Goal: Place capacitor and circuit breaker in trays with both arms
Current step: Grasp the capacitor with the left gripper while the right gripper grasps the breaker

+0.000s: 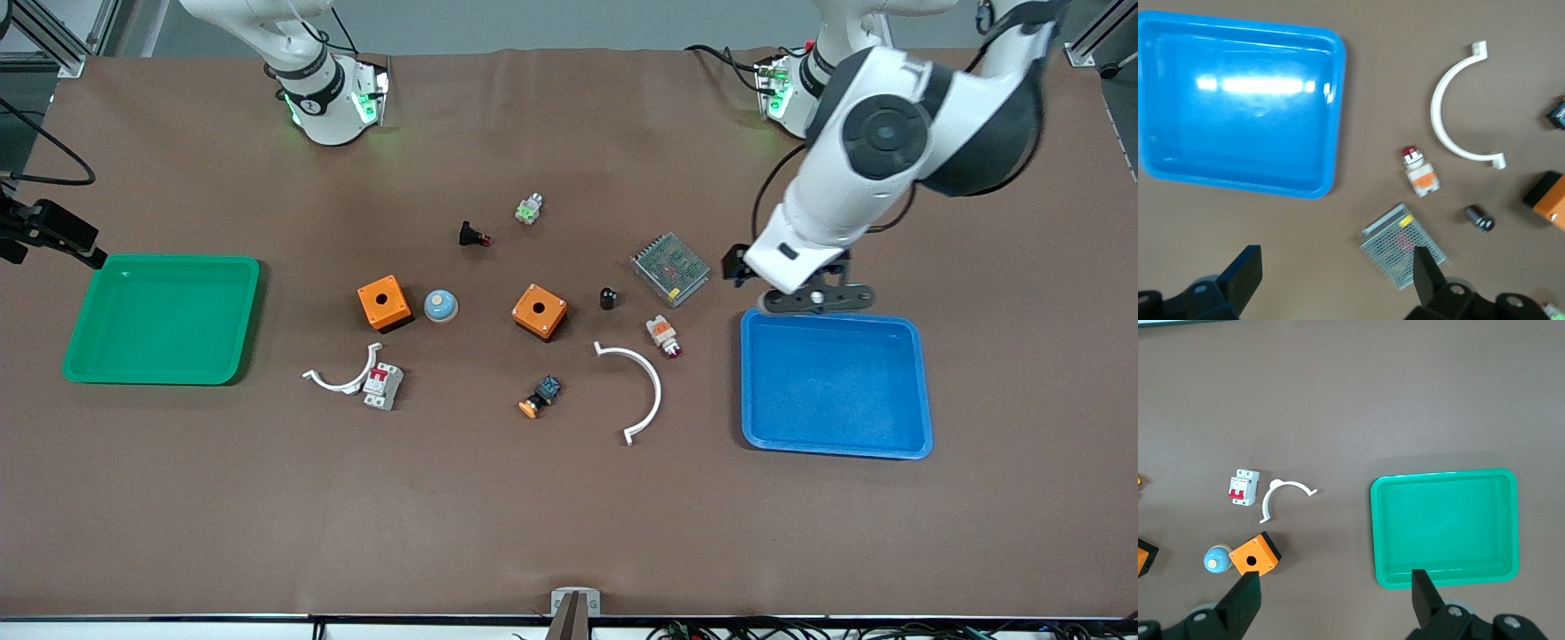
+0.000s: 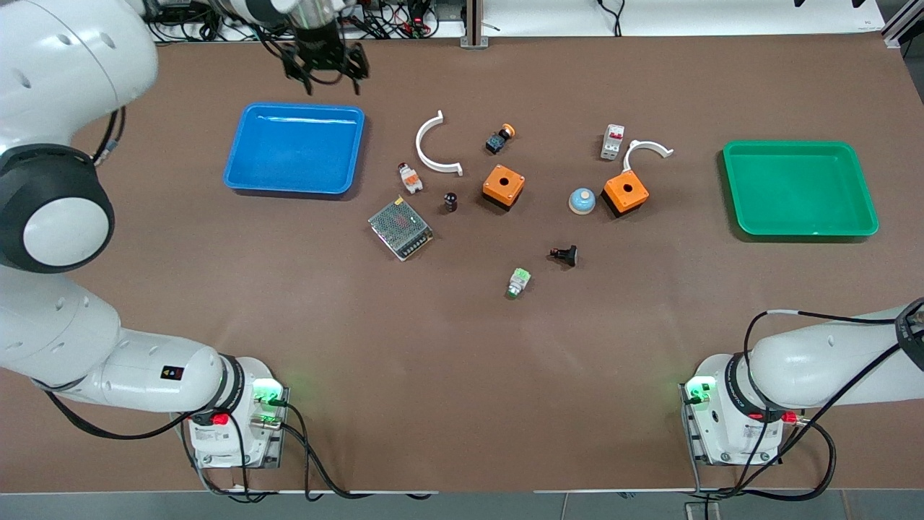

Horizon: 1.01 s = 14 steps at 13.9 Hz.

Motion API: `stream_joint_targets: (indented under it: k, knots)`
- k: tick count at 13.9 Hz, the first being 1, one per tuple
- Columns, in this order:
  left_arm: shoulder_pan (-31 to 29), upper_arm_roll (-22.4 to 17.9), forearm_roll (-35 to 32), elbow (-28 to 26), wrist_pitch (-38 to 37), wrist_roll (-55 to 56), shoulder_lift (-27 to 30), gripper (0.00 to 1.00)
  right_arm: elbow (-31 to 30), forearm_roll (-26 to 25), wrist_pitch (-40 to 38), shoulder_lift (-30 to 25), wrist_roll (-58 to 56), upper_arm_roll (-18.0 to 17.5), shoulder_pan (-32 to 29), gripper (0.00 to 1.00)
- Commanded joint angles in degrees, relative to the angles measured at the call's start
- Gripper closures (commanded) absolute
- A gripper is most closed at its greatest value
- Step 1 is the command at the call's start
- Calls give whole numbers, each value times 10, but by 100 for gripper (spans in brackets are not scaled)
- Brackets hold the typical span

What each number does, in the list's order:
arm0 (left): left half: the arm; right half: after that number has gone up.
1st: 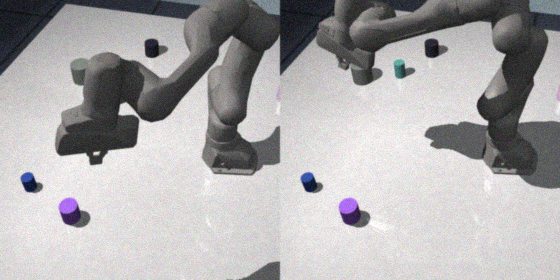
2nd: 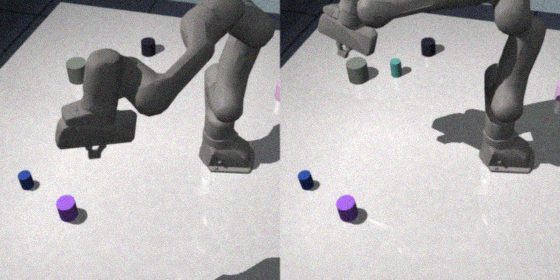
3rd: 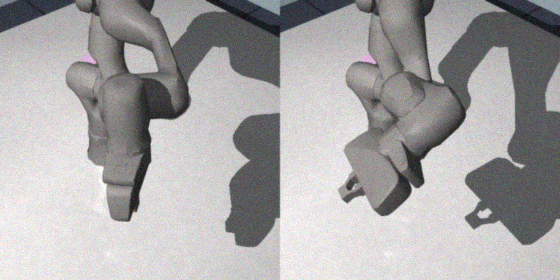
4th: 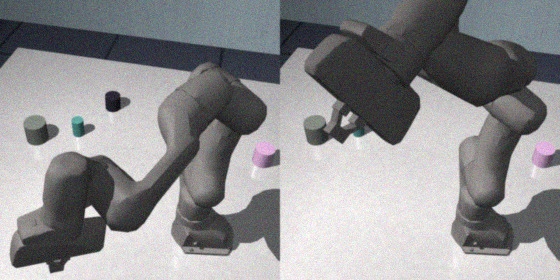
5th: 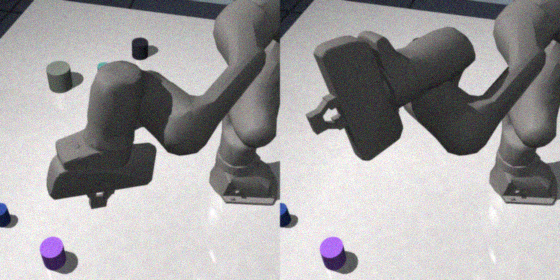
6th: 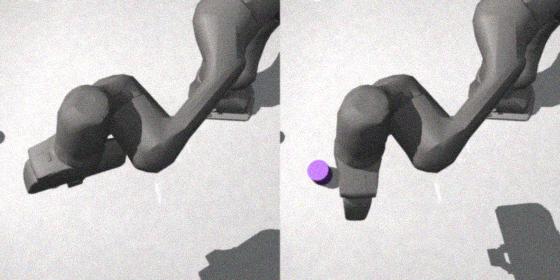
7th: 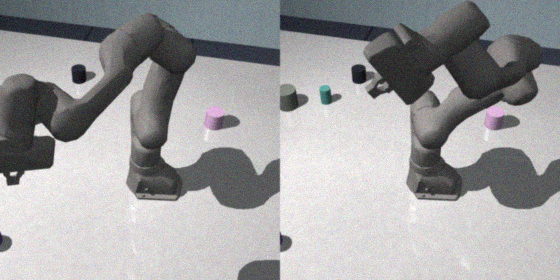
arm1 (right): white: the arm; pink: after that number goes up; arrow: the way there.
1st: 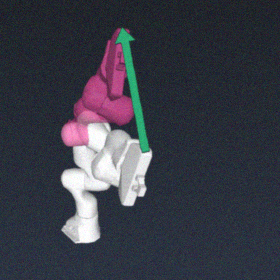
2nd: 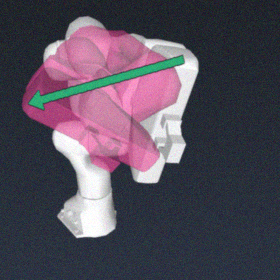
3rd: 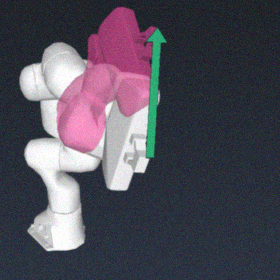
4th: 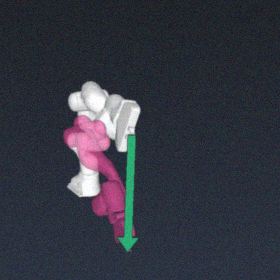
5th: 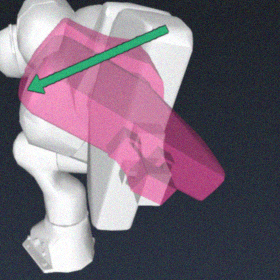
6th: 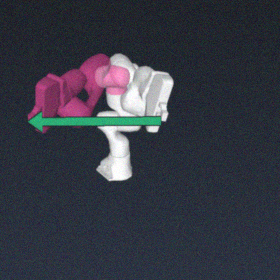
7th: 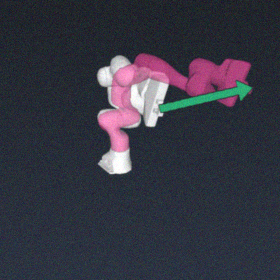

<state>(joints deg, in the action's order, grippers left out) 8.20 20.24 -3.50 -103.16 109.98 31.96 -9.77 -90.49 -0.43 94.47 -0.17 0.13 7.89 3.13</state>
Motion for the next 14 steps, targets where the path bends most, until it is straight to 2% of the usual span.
stream_joint_targets:
  k: [1,3,5,7,10,12,14]
  knots:
    - [-2,29,-3,-80,105,68,-4,0,23,-5,3,32,16,-3,0,0]
    - [9,53,-5,-86,132,141,-49,0,36,-5,11,62,31,-4,4,0]
    - [45,54,-11,-82,175,222,-89,2,38,-5,41,98,37,-6,11,0]
    - [64,54,-11,-81,227,282,-131,20,36,-7,56,110,34,-6,23,0]
    - [99,51,-20,-68,283,378,-184,20,38,-4,75,161,37,-7,42,0]
    - [108,52,-42,-43,288,427,-222,20,33,19,108,200,40,-7,72,0]
    - [128,49,-82,-27,288,484,-256,27,30,69,134,255,95,-7,75,0]
